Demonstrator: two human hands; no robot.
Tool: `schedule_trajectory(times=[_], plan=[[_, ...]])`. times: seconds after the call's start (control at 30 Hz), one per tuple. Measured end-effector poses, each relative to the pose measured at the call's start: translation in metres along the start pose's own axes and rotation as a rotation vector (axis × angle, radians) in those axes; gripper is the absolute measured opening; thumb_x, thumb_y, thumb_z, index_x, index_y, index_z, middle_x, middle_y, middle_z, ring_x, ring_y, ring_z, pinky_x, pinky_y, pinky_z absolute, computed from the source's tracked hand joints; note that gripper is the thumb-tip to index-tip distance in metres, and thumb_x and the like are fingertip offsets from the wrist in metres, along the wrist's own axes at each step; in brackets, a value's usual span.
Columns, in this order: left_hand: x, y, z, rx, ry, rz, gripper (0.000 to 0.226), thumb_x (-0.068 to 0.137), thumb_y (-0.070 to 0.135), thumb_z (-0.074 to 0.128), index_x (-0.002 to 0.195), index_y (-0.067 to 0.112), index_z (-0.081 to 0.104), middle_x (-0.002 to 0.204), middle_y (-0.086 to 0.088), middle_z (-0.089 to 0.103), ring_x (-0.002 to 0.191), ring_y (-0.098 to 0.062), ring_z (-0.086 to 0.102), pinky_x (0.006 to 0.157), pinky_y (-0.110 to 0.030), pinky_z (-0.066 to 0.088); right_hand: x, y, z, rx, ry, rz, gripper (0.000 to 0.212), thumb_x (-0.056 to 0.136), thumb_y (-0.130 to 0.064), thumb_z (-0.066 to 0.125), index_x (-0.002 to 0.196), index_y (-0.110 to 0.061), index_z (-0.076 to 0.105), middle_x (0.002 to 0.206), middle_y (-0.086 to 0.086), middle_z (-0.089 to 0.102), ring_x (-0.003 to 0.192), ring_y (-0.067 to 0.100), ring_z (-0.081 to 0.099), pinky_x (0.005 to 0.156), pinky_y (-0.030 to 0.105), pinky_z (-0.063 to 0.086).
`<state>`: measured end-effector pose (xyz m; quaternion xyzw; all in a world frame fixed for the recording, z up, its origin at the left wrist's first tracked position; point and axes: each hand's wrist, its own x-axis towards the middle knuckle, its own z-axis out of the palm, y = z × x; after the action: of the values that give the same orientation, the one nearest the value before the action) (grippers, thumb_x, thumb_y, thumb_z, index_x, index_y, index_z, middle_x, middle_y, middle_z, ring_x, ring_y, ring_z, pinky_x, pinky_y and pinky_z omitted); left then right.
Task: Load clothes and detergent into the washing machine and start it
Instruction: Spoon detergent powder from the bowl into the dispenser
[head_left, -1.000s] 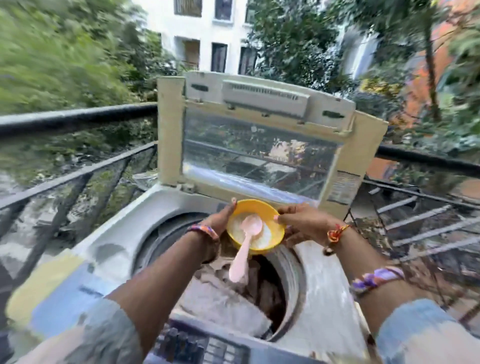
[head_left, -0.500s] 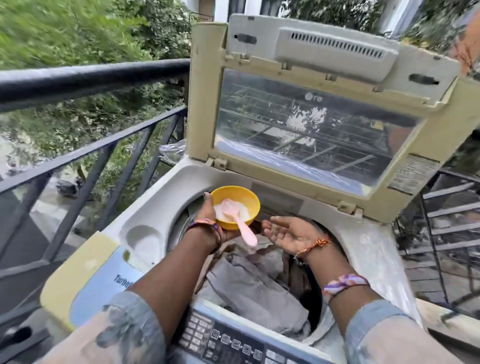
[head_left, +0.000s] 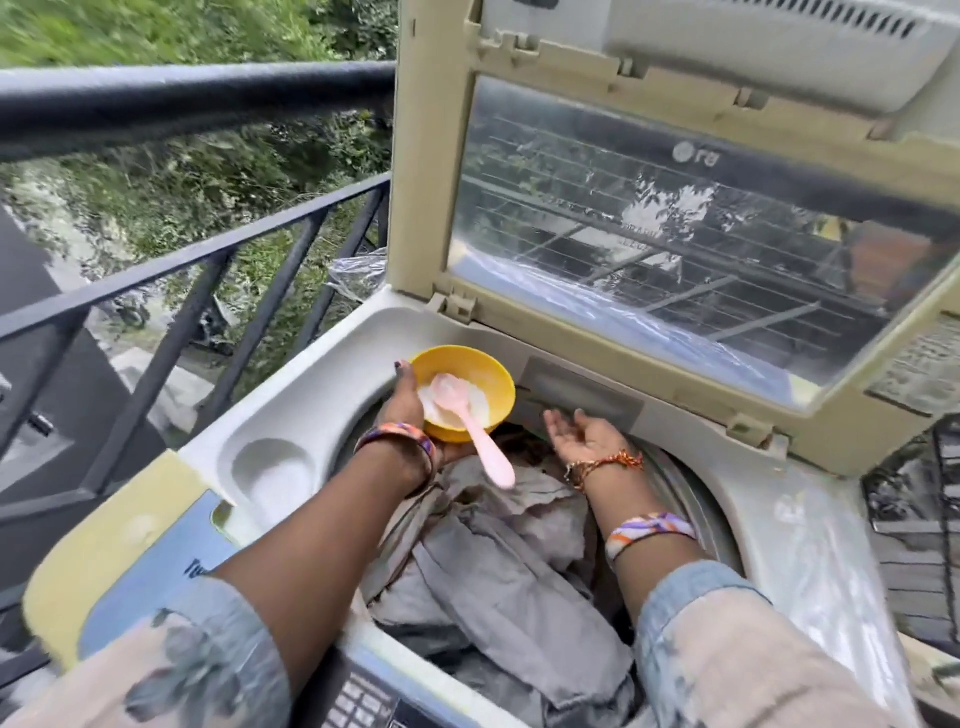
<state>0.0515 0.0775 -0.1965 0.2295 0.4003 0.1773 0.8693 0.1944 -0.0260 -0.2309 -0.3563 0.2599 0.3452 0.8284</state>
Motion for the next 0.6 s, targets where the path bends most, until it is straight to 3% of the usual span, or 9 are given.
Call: schedule_trajectory(times=[0.2, 0.33, 0.37, 0.5, 0.6], plan=[[0.005, -0.002, -0.004, 0.032, 0.044, 0.030, 0.066, 0.089, 0.060, 0.034, 0.135, 0.013, 0.039, 0.130, -0.018, 0.053, 0.121, -0.038, 0.051, 0.095, -0.065, 0.036, -0.007, 0.005, 0.003, 0.073, -0.023, -0.028, 0.027, 0.098, -0.001, 0.034, 0.072, -0.003, 0.043, 0.077, 0.012, 0.046, 0.130, 0.023, 0.044, 0.107, 0.041, 0.032], [0.010, -0.002, -0.007, 0.025, 0.042, 0.042, 0.073, 0.086, 0.065, 0.036, 0.138, 0.014, 0.037, 0.122, -0.018, 0.054, 0.104, -0.037, 0.055, 0.088, -0.066, 0.040, -0.010, 0.005, 0.003, 0.010, -0.042, -0.027, 0.026, 0.098, -0.001, 0.035, 0.073, -0.004, 0.044, 0.077, 0.011, 0.046, 0.087, 0.021, 0.053, 0.111, 0.041, 0.032], [0.011, -0.002, -0.007, 0.027, 0.047, 0.044, 0.074, 0.085, 0.065, 0.037, 0.138, 0.014, 0.036, 0.127, -0.019, 0.054, 0.102, -0.037, 0.055, 0.085, -0.066, 0.041, -0.010, 0.005, 0.002, -0.003, -0.049, -0.025, 0.027, 0.098, -0.001, 0.035, 0.073, -0.004, 0.044, 0.078, 0.012, 0.046, 0.087, 0.021, 0.051, 0.110, 0.041, 0.032], [0.012, -0.002, -0.008, 0.020, 0.070, 0.036, 0.073, 0.086, 0.065, 0.037, 0.138, 0.014, 0.036, 0.134, -0.019, 0.051, 0.112, -0.040, 0.055, 0.089, -0.066, 0.040, -0.010, 0.007, -0.005, -0.007, -0.059, -0.007, 0.030, 0.097, 0.003, 0.028, 0.072, -0.001, 0.043, 0.077, 0.016, 0.046, 0.112, 0.025, 0.047, 0.108, 0.041, 0.034], [0.011, -0.001, -0.008, 0.031, 0.078, 0.053, 0.070, 0.087, 0.063, 0.036, 0.137, 0.014, 0.036, 0.131, -0.019, 0.051, 0.101, -0.037, 0.055, 0.089, -0.066, 0.039, -0.008, 0.011, -0.009, -0.004, -0.057, 0.026, 0.030, 0.094, 0.008, 0.020, 0.076, 0.004, 0.043, 0.079, 0.018, 0.046, 0.131, 0.027, 0.041, 0.100, 0.042, 0.036]])
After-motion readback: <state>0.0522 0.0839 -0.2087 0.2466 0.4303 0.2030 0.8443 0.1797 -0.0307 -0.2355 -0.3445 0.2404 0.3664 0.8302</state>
